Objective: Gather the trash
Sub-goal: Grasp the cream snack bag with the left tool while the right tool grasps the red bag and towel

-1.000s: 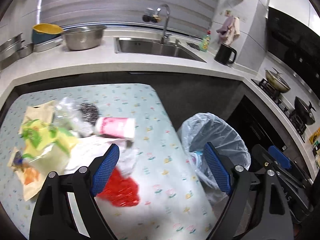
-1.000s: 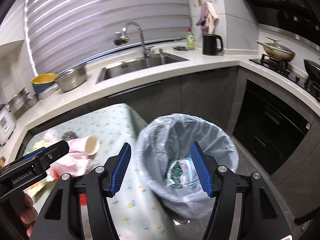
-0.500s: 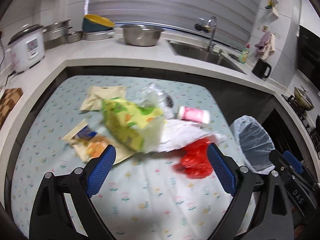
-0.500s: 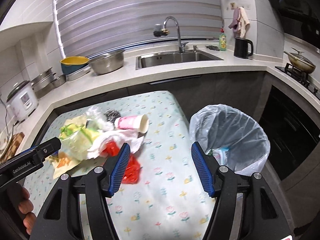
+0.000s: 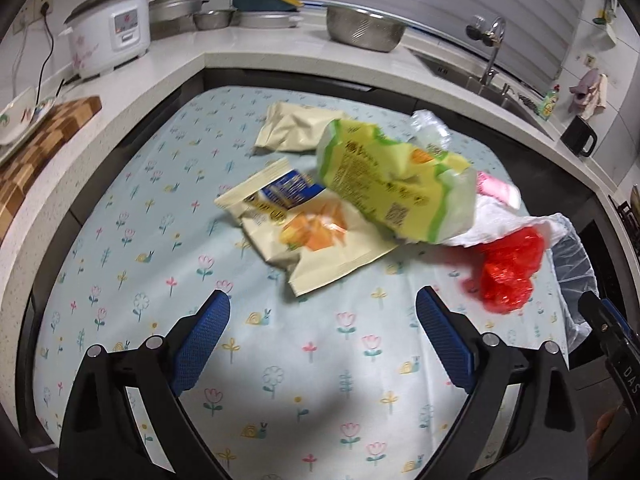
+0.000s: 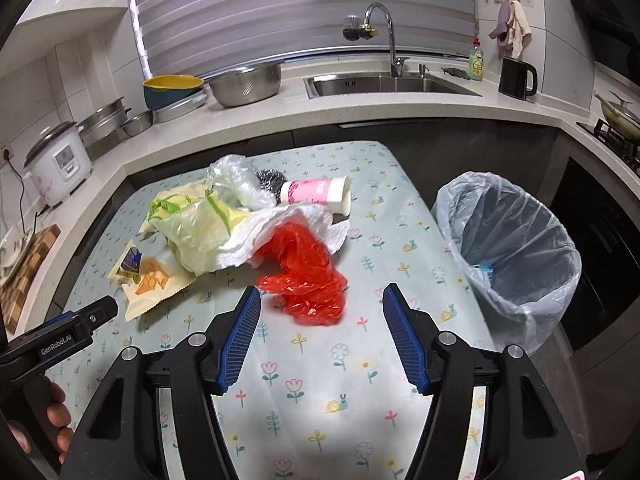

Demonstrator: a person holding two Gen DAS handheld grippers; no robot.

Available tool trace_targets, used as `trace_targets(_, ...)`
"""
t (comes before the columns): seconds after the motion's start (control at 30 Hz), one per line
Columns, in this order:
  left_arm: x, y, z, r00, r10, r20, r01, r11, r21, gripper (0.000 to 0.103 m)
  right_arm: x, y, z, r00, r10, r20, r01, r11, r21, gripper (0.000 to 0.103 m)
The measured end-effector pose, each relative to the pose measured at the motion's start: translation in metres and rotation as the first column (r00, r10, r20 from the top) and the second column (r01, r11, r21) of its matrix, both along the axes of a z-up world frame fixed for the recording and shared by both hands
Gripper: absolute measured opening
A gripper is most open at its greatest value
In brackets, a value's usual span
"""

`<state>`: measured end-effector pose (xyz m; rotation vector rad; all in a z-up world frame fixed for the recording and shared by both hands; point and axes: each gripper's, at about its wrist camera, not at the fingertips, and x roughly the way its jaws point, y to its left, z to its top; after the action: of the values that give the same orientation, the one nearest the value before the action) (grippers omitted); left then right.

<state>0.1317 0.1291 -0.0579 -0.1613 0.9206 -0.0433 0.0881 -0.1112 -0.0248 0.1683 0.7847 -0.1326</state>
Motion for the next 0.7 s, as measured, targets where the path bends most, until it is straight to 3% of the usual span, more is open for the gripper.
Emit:
trace_targets(0.57,0.054,0.013,-0.053,0.990,0.039,-0.138,-0.047,0.997,-0.054,0.090,0.069,0.005,-0.049,0.996,-0.015,-0.089,0.016,1.000,0.017,0.061)
trace_targets(0.67,0.061,0.013,-0.062,0.986,0.033,-0.165,-0.044,0.997,-0.067,0.082,0.078,0.003,-0.056,0.995,-0.021,-0.097,0.023,0.999,0.022,0.061)
trace_targets(0.7,0.063,0.012,-0.064,0.984,0.025,-0.174,-0.038,0.996,-0.075,0.074,0.081,0.002,-0.058,0.995,-0.023,-0.099,0.026,0.999,0.023,0.061)
